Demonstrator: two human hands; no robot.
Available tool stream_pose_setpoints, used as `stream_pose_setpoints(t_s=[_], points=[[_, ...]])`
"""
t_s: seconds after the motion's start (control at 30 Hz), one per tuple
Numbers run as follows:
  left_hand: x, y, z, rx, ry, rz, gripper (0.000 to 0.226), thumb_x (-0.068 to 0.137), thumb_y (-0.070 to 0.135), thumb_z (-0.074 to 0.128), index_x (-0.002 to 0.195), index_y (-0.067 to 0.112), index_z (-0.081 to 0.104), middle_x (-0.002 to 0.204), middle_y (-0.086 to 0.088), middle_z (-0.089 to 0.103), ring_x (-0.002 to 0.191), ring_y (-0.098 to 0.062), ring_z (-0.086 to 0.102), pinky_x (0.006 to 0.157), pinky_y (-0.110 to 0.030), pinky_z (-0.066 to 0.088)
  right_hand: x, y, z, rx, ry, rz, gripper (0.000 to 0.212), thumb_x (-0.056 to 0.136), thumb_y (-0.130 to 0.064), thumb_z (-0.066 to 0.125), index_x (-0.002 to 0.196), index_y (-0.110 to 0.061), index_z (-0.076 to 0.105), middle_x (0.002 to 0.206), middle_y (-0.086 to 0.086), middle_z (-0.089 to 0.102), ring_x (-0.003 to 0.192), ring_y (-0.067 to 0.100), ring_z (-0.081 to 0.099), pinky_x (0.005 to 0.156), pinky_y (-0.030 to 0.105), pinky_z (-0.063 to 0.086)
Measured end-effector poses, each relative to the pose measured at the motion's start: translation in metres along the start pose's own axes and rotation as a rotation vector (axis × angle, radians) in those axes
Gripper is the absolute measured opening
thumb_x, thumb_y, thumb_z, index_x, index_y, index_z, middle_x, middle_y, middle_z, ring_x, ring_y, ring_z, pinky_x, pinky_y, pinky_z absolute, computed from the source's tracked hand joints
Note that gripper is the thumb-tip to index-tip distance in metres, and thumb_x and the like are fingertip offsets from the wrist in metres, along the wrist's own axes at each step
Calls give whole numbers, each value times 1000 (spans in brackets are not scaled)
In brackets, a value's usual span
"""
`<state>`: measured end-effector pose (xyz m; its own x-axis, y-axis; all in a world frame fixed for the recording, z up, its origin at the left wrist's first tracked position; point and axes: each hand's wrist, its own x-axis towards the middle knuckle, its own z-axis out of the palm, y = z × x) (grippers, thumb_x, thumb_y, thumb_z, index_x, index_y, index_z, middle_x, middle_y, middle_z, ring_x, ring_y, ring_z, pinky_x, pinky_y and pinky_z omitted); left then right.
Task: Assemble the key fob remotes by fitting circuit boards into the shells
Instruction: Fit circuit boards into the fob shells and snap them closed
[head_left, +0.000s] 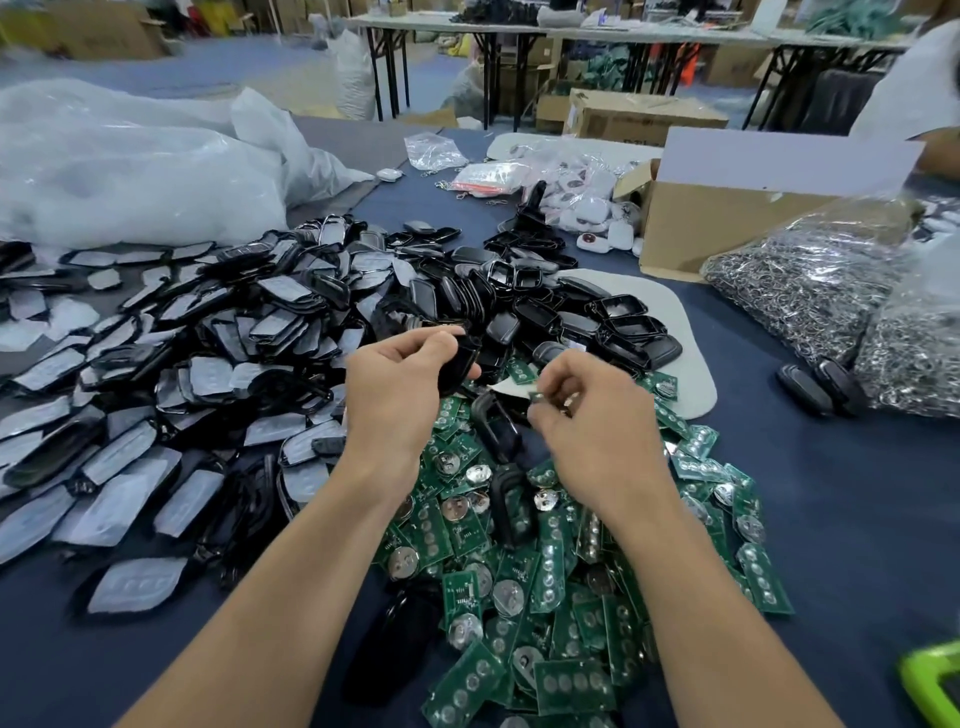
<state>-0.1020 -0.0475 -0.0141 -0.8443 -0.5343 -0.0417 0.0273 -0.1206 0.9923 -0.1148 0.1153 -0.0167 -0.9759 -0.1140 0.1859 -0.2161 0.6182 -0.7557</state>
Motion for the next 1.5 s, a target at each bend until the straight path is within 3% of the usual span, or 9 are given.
stream_pose_setpoints(t_s=[0.13, 0.2, 0.43, 0.6, 0.8, 0.9, 1.13, 1.33, 1.5], points=[[-1, 0, -1, 19, -65, 9, 29, 92, 10, 59, 91, 24, 85, 78, -8, 80, 59, -20, 48, 41, -17, 33, 1, -3, -3, 538, 58, 106, 22, 92, -6, 70, 83, -19, 55, 75, -3, 71, 64, 11, 71, 64, 30, 58], [0, 0, 0, 31, -96, 2, 33, 90, 3, 61, 92, 25, 85, 83, -5, 81, 55, -11, 54, 41, -17, 39, 1, -2, -1, 689, 41, 121, 24, 92, -4, 71, 80, -17, 56, 73, -4, 70, 69, 18, 73, 75, 38, 61], [0, -6, 1, 129, -272, -19, 40, 91, -7, 70, 109, 28, 76, 87, 0, 82, 56, -20, 73, 50, -20, 56, 4, -5, -4, 815, 17, 209, 27, 92, -7, 72, 70, -23, 70, 57, 0, 57, 50, 8, 47, 49, 17, 41], [-1, -8, 2, 210, -292, 44, 43, 90, -2, 73, 103, 39, 73, 88, 5, 82, 62, -24, 78, 54, -22, 59, 2, -11, -8, 1042, -52, 228, 11, 91, -15, 75, 81, -19, 71, 75, 11, 73, 61, 15, 62, 55, 20, 50], [0, -11, 3, 216, -264, 60, 36, 89, -2, 74, 107, 29, 77, 87, 2, 82, 69, -24, 79, 58, -25, 62, 0, -6, 7, 840, -43, 172, 29, 88, 1, 72, 106, -21, 63, 77, 13, 71, 61, 13, 56, 57, 19, 47], [1, -14, 4, 245, -227, 112, 25, 85, 10, 78, 91, 34, 80, 85, 8, 81, 76, -14, 79, 65, -24, 61, -1, -5, 11, 795, -19, 177, 23, 90, -4, 74, 102, -21, 64, 76, 11, 75, 55, 14, 56, 49, 20, 44], [-3, -17, 13, 175, -253, 134, 18, 83, 26, 67, 88, 43, 67, 89, -3, 80, 82, -30, 78, 84, -59, 63, -3, -2, 15, 704, -27, 140, 11, 90, -11, 75, 92, -20, 69, 65, 4, 72, 49, 10, 55, 48, 19, 45], [-5, -14, 11, 118, -470, 122, 49, 92, 3, 60, 119, 43, 70, 116, 7, 78, 103, -14, 76, 78, -28, 60, 0, 3, 16, 627, 58, 123, 10, 86, -19, 77, 85, -25, 69, 56, -2, 66, 45, 13, 50, 48, 31, 43], [-7, -13, 7, -14, -569, 9, 35, 90, 11, 53, 112, 27, 75, 122, -10, 77, 114, -30, 74, 94, -40, 61, 3, 7, 13, 626, 84, 172, 14, 82, -15, 78, 83, -25, 70, 58, -4, 67, 44, 10, 53, 48, 26, 43]])
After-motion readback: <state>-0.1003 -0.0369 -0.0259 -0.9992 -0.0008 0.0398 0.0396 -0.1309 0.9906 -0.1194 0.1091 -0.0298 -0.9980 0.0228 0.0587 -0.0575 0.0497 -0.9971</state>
